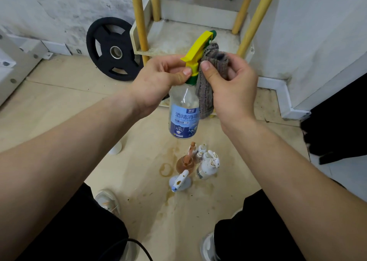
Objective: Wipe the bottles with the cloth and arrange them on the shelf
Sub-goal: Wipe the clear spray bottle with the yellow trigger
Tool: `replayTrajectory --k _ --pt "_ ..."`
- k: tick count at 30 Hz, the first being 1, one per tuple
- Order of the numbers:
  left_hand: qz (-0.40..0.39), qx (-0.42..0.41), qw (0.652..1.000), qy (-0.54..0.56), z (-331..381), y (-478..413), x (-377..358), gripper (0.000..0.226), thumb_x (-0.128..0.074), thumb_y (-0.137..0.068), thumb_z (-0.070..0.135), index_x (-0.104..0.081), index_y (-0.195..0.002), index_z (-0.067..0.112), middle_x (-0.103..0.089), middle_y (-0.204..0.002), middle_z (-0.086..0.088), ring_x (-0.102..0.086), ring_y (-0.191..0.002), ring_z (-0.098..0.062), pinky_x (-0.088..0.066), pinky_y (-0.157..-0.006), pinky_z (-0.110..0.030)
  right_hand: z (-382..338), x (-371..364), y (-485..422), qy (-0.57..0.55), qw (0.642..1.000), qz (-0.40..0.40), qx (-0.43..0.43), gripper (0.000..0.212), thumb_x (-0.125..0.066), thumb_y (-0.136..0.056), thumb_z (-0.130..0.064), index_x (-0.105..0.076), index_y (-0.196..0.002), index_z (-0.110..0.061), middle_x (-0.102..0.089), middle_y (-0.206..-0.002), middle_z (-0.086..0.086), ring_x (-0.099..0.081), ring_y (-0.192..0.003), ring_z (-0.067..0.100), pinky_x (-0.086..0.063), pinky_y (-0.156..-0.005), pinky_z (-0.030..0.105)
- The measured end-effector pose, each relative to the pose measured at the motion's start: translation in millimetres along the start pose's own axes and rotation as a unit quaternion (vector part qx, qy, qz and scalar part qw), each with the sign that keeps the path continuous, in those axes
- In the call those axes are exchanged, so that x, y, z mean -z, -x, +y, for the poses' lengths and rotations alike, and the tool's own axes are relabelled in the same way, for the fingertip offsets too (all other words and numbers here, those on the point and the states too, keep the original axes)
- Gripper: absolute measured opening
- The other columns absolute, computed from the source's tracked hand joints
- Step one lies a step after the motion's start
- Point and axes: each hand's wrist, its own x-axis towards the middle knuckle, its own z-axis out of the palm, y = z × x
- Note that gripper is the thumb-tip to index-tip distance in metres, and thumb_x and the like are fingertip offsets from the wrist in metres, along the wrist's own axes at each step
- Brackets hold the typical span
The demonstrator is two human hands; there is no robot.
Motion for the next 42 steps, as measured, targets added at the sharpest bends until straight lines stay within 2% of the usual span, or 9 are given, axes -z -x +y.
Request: replayTrajectory --k 7,10,14,23,28,34,38,40,42 --pt "-0.013 0.007 0.999 0.033 1 2 -7 0.017 -0.055 -0.092 0.011 -0.064 -0.101 -0.001 -0.067 -0.096 -0.014 -0.061 -0.096 -0.027 -0.048 -0.095 -0.037 1 -1 -4 0.143 0.985 0.046 0.085 0.025 -0.079 -0.080 -0.039 -0.075 -0.096 -0.020 -0.069 -0.095 0.003 -0.066 -0.084 0.010 -0.056 -0.078 0.031" --pt "-0.018 0.008 0.999 0.044 2 3 -6 0.017 -0.051 -0.096 0.007 -0.067 -0.098 0.001 -0.068 -0.095 -0.012 -0.063 -0.096 -0.024 -0.049 -0.094 -0.033 -3 -3 1 0.187 0.968 0.017 0.167 0.023 -0.074 -0.087 -0.025 -0.076 -0.107 -0.012 -0.060 -0.099 -0.002 -0.058 -0.088 -0.002 -0.044 -0.081 0.010" --pt "-0.007 0.004 0.999 0.048 3 3 -2 0.020 -0.051 -0.098 0.005 -0.071 -0.101 0.005 -0.073 -0.094 -0.005 -0.067 -0.097 -0.018 -0.052 -0.093 -0.031 -4 -1 5 0.237 0.943 -0.032 0.233 0.024 -0.069 -0.090 -0.010 -0.075 -0.113 -0.008 -0.054 -0.104 -0.004 -0.051 -0.093 -0.001 -0.037 -0.085 0.003" --pt "0.015 -0.008 0.998 -0.055 2 8 5 0.026 -0.051 -0.099 -0.003 -0.069 -0.114 0.006 -0.076 -0.094 0.006 -0.067 -0.095 -0.009 -0.051 -0.090 -0.024 0 -1 1 0.328 0.894 -0.084 0.293 0.024 -0.063 -0.087 -0.005 -0.075 -0.108 -0.009 -0.062 -0.104 0.008 -0.061 -0.096 0.029 -0.052 -0.077 0.045" --pt "0.044 0.011 0.998 -0.038 -1 11 -3 0.024 -0.052 -0.098 -0.004 -0.069 -0.113 0.003 -0.072 -0.098 -0.006 -0.063 -0.098 -0.016 -0.050 -0.095 -0.027 4 -3 -1 0.321 0.899 -0.099 0.280 0.024 -0.061 -0.089 -0.005 -0.074 -0.108 -0.009 -0.062 -0.104 0.007 -0.061 -0.097 0.030 -0.052 -0.077 0.047" --pt "0.058 0.045 0.997 -0.012 -10 6 -1 0.021 -0.063 -0.086 0.014 -0.081 -0.097 0.017 -0.068 -0.106 -0.023 -0.056 -0.102 -0.032 -0.026 -0.112 -0.068 5 2 -6 0.360 0.873 -0.105 0.312 0.020 -0.060 -0.089 -0.004 -0.073 -0.104 -0.008 -0.062 -0.101 0.009 -0.058 -0.093 0.031 -0.050 -0.070 0.047" --pt "0.068 0.057 0.996 -0.003 -11 8 -6 0.022 -0.058 -0.093 0.000 -0.077 -0.091 0.012 -0.074 -0.090 -0.006 -0.064 -0.094 -0.024 -0.050 -0.102 -0.041 6 5 -5 0.431 0.817 -0.093 0.372 0.018 -0.058 -0.089 -0.006 -0.073 -0.099 -0.008 -0.062 -0.096 0.011 -0.056 -0.084 0.034 -0.046 -0.061 0.043" --pt "0.065 0.060 0.996 -0.004 -10 7 -7 0.020 -0.059 -0.092 0.004 -0.077 -0.092 0.011 -0.074 -0.093 -0.011 -0.063 -0.097 -0.026 -0.049 -0.102 -0.045 3 5 -4 0.472 0.790 -0.063 0.387 0.019 -0.058 -0.089 -0.010 -0.073 -0.099 -0.014 -0.063 -0.097 0.007 -0.056 -0.084 0.032 -0.038 -0.066 0.037" --pt "0.070 0.064 0.995 -0.008 -10 5 -7 0.018 -0.061 -0.090 0.011 -0.079 -0.092 0.012 -0.072 -0.099 -0.021 -0.060 -0.098 -0.030 -0.045 -0.104 -0.052 5 2 -4 0.456 0.820 -0.055 0.341 0.021 -0.059 -0.089 -0.013 -0.074 -0.103 -0.018 -0.061 -0.098 0.004 -0.058 -0.088 0.028 -0.039 -0.069 0.035"
